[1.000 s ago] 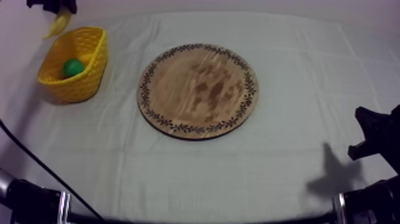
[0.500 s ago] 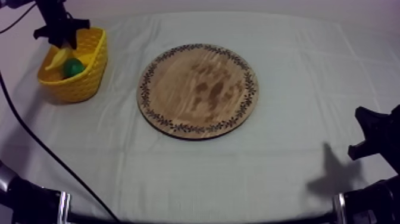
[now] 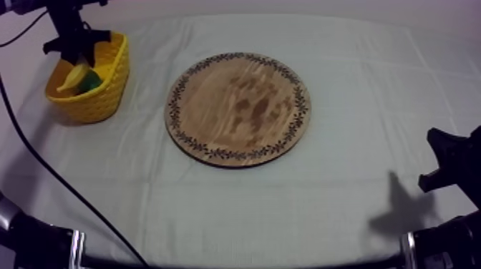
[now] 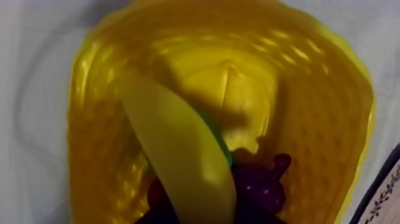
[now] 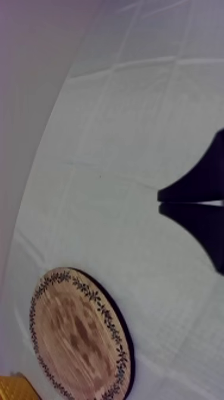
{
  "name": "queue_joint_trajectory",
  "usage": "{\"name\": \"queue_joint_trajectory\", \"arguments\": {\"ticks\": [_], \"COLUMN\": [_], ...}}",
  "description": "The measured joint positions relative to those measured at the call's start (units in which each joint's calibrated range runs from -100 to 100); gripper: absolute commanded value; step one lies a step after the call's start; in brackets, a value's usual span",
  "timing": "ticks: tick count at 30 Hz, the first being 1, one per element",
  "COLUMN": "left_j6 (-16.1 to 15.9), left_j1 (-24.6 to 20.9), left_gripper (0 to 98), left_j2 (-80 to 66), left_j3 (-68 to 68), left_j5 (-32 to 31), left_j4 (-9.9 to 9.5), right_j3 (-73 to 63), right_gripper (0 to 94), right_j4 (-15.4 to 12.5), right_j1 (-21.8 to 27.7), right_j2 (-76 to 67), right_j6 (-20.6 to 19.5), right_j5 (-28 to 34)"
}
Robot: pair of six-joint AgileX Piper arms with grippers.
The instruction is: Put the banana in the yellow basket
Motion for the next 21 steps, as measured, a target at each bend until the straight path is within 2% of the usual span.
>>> {"name": "queue_joint_trajectory", "arguments": {"ticks": [3, 7, 14, 21], "left_j6": [1.61, 1.53, 1.39, 1.03], "left_j1": [-0.08, -0.25, -0.5, -0.78], "left_gripper": [70.6, 78.0, 79.1, 72.7], "left_j2": [-0.84, -2.02, -3.58, -6.3], "left_j3": [-0.84, -1.73, -1.85, 0.56], "left_j5": [0.93, 2.07, 1.85, 0.07], "left_j4": [0.13, 0.49, 0.99, 0.85], "right_j3": [0.0, 0.0, 0.0, 0.0], "right_gripper": [0.3, 0.3, 0.3, 0.3], "right_j4": [0.0, 0.0, 0.0, 0.0], "right_j1": [0.0, 0.0, 0.0, 0.0], "right_j2": [0.0, 0.0, 0.0, 0.0], "right_j6": [0.0, 0.0, 0.0, 0.0], "right_j5": [0.0, 0.0, 0.0, 0.0]}}
